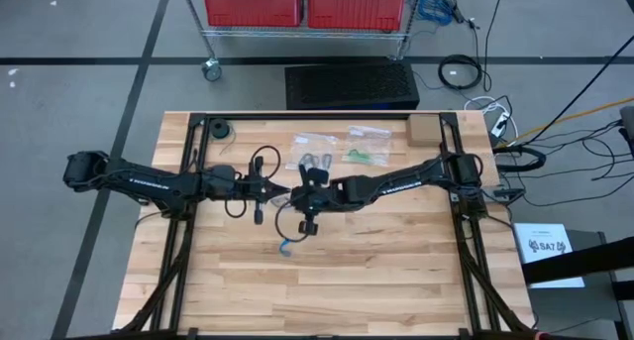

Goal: Sort rubber bands
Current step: Open the bottom zip bag

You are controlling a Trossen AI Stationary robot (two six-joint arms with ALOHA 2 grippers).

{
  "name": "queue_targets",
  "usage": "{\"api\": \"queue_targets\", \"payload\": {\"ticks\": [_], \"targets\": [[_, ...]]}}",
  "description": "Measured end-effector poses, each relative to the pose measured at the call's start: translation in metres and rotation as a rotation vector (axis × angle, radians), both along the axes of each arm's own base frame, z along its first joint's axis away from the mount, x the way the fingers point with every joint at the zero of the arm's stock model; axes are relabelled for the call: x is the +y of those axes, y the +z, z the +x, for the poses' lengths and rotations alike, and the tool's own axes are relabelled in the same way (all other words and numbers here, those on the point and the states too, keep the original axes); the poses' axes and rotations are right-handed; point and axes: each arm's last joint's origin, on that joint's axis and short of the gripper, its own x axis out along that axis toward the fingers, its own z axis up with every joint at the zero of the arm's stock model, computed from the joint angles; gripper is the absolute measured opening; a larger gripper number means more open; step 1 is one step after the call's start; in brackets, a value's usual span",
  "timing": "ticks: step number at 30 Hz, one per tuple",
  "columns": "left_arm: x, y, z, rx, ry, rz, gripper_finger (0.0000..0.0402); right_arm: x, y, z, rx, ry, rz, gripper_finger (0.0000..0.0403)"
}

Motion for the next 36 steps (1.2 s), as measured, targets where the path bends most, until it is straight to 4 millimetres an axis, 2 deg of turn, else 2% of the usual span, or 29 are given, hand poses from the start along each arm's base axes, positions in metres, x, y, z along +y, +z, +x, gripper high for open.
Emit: {"api": "queue_targets", "payload": {"ticks": [3, 9, 15, 21, 25, 33, 36], "targets": [[-0.001, 0.0, 0.0, 0.004, -0.003, -0.001, 0.0, -0.001, -0.002, 0.001, 0.0, -0.029, -0.034, 0.0], [-0.002, -0.001, 0.0, 0.014, -0.011, 0.0, 0.0, -0.005, 0.011, 0.009, -0.146, -0.016, -0.015, 0.0], [-0.003, -0.002, 0.0, 0.021, -0.015, 0.0, 0.0, -0.009, -0.013, 0.007, -0.198, -0.022, 0.059, 0.0], [-0.003, -0.001, 0.0, 0.015, -0.015, 0.0, 0.0, -0.003, -0.014, 0.007, -0.259, -0.043, 0.096, 0.0007], [-0.003, -0.001, 0.0, 0.014, -0.011, 0.001, 0.0, 0.002, -0.011, 0.009, -0.289, -0.018, 0.088, 0.0049], [-0.003, -0.001, 0.0, 0.01, -0.005, 0.002, 0.0, 0.0, -0.009, 0.01, -0.318, -0.031, 0.101, 0.0187], [-0.003, -0.001, 0.0, 0.015, -0.004, 0.002, 0.0, -0.001, -0.011, 0.008, -0.284, -0.03, 0.09, 0.0222]]}}
